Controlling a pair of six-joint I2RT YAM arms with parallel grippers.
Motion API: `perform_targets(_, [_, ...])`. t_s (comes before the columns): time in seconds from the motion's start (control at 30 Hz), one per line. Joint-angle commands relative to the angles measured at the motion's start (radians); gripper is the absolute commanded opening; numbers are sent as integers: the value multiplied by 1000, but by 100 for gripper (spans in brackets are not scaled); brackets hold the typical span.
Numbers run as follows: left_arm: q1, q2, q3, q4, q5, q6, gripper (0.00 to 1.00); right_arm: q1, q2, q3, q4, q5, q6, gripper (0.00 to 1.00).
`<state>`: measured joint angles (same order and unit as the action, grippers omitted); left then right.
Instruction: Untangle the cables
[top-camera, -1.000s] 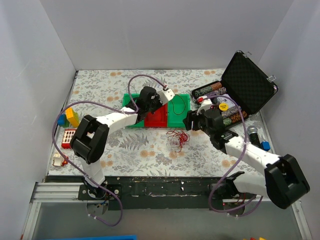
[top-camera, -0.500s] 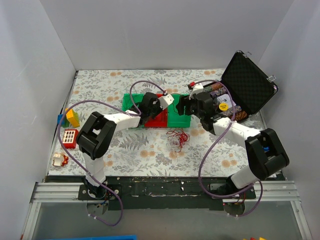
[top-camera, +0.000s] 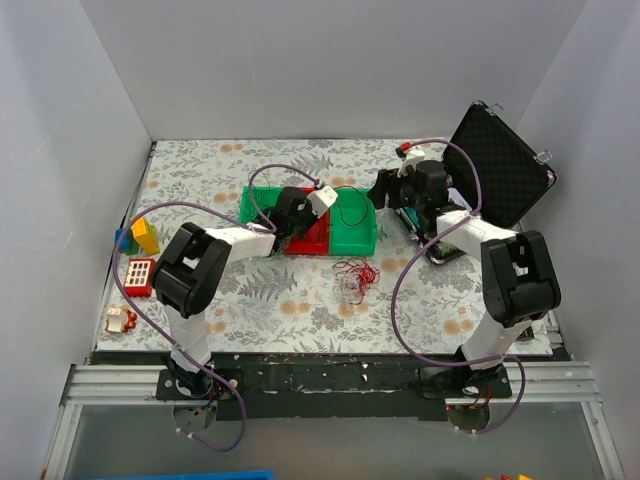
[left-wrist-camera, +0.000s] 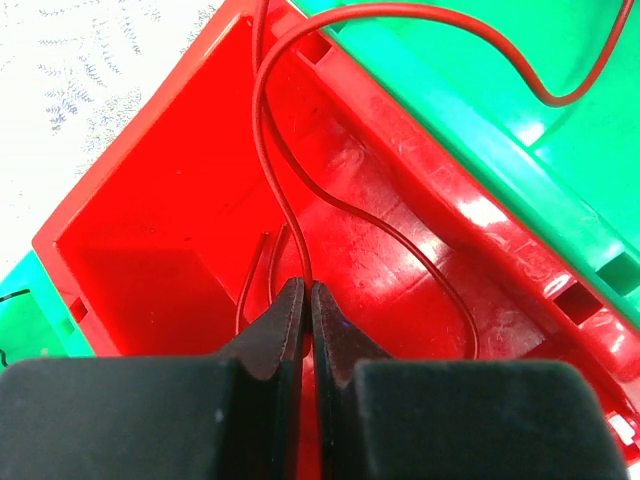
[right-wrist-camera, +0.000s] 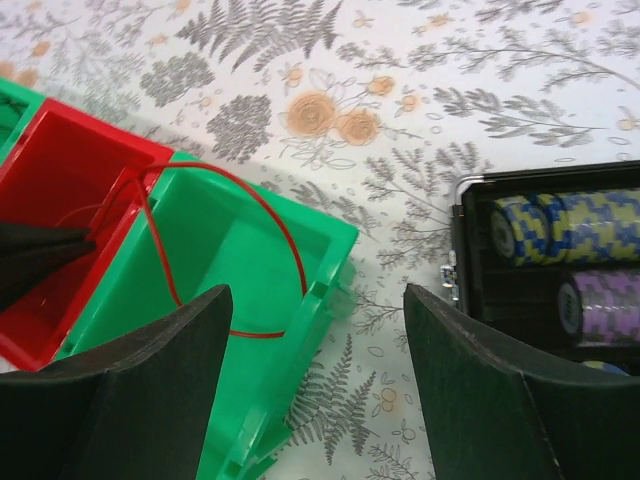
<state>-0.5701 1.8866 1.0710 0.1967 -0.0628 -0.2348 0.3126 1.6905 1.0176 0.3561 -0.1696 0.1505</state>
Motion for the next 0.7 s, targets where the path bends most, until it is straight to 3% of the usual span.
perform_targets(0.0, [15, -15, -20, 3, 9, -32, 0, -1, 23, 55, 63, -203, -22, 76])
perform_targets(0.13, [15, -15, -16, -5, 24, -44, 0, -1, 66, 95, 58, -226, -23, 70])
perform_targets(0.27, [15, -24, -14, -23, 40, -52, 10, 0, 104, 124, 55, -206, -32, 68])
perform_targets(0.37, [15, -35, -22, -17, 41, -51, 5, 2, 135, 145, 44, -193, -35, 68])
perform_targets(0.67, [15, -37, -2, -36, 44, -66, 2, 25, 201, 188, 29, -168, -60, 61])
